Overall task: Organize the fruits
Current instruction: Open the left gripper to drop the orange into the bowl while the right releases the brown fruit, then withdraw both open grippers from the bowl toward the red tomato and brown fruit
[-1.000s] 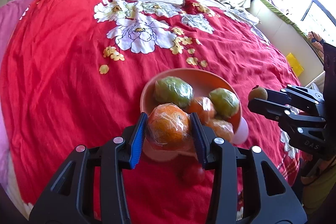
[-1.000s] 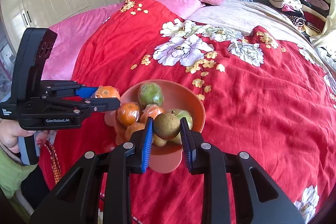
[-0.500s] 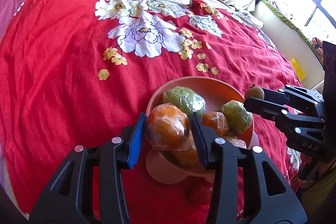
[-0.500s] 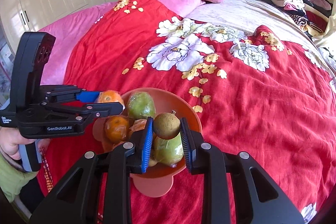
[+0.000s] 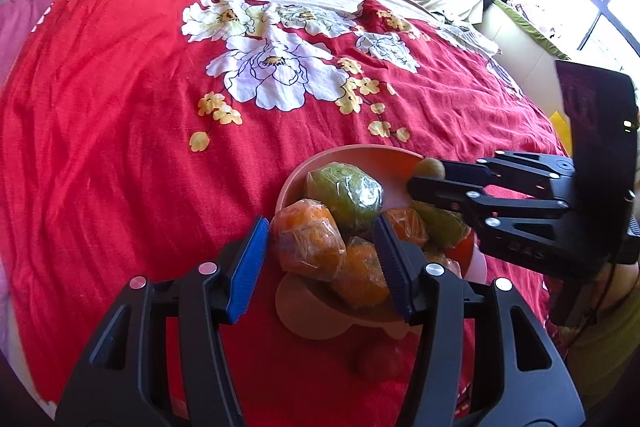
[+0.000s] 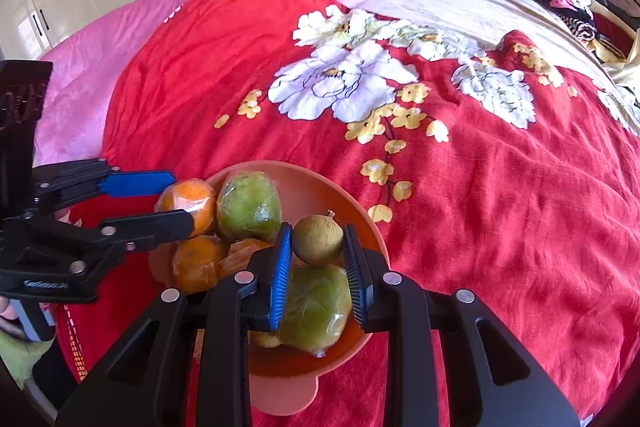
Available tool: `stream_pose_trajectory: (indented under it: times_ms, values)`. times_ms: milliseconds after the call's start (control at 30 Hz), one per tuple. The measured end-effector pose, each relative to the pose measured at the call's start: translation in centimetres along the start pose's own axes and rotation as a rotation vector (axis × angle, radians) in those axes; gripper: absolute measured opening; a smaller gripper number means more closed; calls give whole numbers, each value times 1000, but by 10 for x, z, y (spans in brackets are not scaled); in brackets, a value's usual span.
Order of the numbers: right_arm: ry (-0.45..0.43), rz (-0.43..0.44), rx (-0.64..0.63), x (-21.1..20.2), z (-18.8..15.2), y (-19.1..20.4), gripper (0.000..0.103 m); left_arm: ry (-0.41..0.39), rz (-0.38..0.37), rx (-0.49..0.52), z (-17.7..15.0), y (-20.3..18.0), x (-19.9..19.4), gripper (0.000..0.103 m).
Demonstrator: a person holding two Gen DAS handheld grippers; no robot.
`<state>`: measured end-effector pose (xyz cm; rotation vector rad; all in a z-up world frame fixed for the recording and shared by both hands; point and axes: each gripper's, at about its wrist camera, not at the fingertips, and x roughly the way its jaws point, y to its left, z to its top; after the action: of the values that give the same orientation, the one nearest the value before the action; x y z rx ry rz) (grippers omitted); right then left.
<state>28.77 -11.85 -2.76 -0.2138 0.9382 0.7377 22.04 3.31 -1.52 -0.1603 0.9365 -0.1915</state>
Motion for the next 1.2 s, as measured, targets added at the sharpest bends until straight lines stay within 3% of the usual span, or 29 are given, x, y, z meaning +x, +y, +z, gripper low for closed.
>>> stream_pose_trajectory:
  times_ms: [400, 567, 933, 1200]
  values:
    - [12, -17, -2, 6, 0, 1, 26, -8, 4, -4, 0, 1, -3, 50]
    - [4, -20, 13, 1, -2, 0, 37, -11, 3, -2, -1, 1, -5, 52]
    - [-52, -32, 21, -27, -8, 4, 49, -31, 32, 0, -3, -1, -15, 71]
    - [-102, -64, 20, -49, -12, 7, 64, -42, 49, 0, -5, -3, -25, 81]
